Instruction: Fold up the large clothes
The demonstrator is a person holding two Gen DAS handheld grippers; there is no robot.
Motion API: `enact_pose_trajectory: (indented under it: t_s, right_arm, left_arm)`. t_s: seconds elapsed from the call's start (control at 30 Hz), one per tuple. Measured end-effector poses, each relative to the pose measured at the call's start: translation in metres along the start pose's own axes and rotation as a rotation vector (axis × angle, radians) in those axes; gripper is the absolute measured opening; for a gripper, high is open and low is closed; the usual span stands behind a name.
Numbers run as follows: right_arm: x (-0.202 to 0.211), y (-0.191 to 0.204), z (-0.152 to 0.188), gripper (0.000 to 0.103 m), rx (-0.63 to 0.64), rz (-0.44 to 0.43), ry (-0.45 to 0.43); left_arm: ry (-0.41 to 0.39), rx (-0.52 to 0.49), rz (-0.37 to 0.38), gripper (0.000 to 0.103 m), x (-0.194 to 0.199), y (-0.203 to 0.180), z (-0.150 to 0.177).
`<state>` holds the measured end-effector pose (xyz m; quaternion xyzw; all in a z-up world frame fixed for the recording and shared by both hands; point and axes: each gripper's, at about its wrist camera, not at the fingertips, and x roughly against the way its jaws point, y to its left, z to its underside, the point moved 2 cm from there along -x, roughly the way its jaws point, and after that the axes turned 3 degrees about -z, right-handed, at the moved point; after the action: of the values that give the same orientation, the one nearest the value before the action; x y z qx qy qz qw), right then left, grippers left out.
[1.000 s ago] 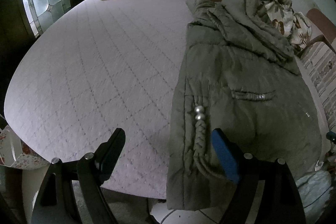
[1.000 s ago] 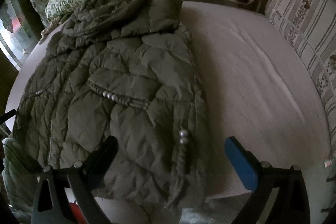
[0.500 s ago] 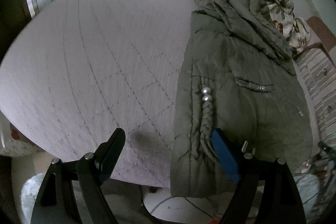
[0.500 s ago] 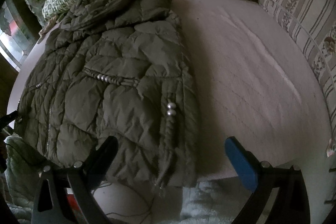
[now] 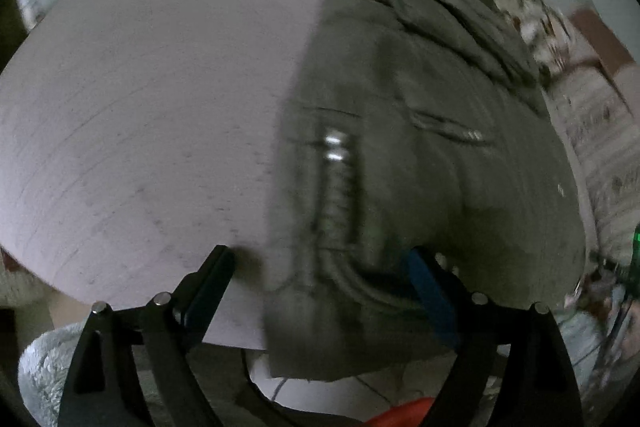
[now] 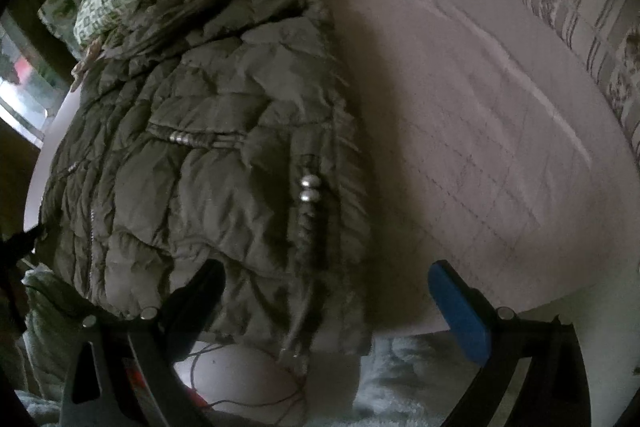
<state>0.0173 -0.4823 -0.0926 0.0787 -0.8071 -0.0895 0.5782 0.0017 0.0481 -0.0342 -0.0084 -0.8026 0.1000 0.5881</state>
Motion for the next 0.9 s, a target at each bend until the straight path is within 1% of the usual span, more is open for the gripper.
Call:
enact_pose_trajectory:
  t_s: [0.1,0.17,0.23,0.37,0.53,0.63,0.7,0.77,0.8,0.83,0.9]
  right_arm:
    - [-0.010,-0.012,0.000,0.103,-0.038,-0.027,0.029]
    - [-0.019,-0.019,0.000,0.103,-0.069,-0.059,0.048]
    - [-0.026,-0.025,0.000,0.103,-0.095,-0.093,0.062]
    - [-0.039,-0.034,0.000,0.103,-0.152,-0.158,0.066]
    - [-0.039,-0.035,-0.002,0.103,-0.162,-0.179,0.071]
    - [-0.040,-0.034,-0.001,0.103,-0.179,-0.237,0.076]
    - [-0.041,-0.028,0.003,0.102,-0.178,-0.291,0.081]
    - [-0.043,-0.021,0.006,0.097,-0.160,-0.325,0.090]
    - [-0.044,-0.014,0.007,0.095,-0.139,-0.324,0.097]
    - [-0.045,-0.009,0.007,0.092,-0.113,-0.302,0.099]
    - [-0.047,-0.001,0.006,0.091,-0.084,-0.274,0.103]
  left_arm:
    - [0.018,-0.045,0.025,0.089,-0.005,-0.015,0.001]
    - [0.028,-0.080,0.003,0.089,-0.009,-0.022,0.001]
    - [0.035,-0.094,-0.004,0.089,-0.010,-0.025,0.000]
    - [0.042,-0.096,0.006,0.089,-0.013,-0.029,-0.005]
    - [0.049,-0.116,0.001,0.089,-0.014,-0.029,-0.004]
    - [0.054,-0.129,0.009,0.089,-0.017,-0.037,-0.003]
    - [0.059,-0.132,0.018,0.089,-0.020,-0.042,-0.004]
    - [0.064,-0.144,0.010,0.089,-0.022,-0.046,-0.004]
    - [0.067,-0.153,0.004,0.089,-0.024,-0.048,-0.004]
    - [0.071,-0.165,-0.005,0.089,-0.026,-0.050,-0.005]
    - [0.075,-0.184,-0.022,0.089,-0.028,-0.054,-0.006]
